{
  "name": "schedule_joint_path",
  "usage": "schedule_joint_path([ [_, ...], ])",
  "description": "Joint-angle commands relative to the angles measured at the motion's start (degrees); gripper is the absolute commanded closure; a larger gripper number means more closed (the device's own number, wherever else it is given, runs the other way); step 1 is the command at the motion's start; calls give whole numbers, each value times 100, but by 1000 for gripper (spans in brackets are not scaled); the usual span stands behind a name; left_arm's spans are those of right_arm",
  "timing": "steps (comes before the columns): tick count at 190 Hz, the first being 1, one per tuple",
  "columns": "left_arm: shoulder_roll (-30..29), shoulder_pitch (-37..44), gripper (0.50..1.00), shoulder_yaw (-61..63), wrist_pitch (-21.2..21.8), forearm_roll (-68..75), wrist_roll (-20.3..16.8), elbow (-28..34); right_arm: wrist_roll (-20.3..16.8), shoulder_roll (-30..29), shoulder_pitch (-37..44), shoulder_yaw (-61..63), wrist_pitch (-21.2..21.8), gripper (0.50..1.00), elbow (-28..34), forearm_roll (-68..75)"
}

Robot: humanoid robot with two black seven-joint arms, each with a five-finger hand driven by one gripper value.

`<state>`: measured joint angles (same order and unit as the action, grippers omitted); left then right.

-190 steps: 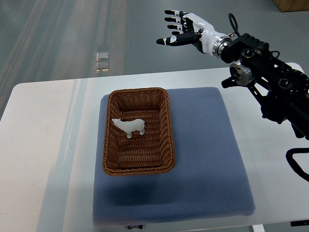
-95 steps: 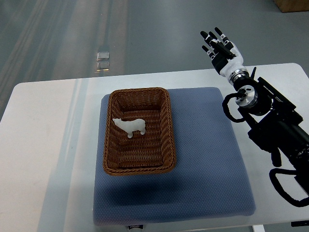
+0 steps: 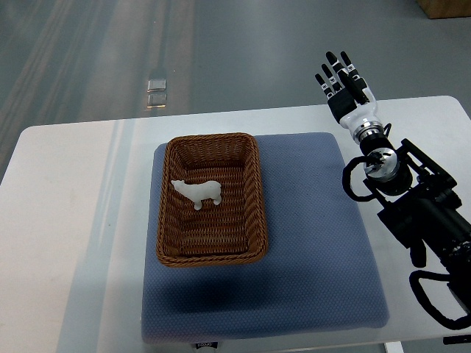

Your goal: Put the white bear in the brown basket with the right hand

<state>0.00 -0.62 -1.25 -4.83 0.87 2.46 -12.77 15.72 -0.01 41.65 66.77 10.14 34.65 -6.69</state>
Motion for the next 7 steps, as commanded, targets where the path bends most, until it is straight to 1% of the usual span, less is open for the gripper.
schedule_joint_path([
  [1, 0, 1, 500, 2, 0, 0, 0, -6, -7, 1, -87, -15, 252, 572, 7, 1],
  [7, 0, -8, 500, 2, 0, 0, 0, -6, 10, 1, -113, -15, 287, 572, 7, 1],
])
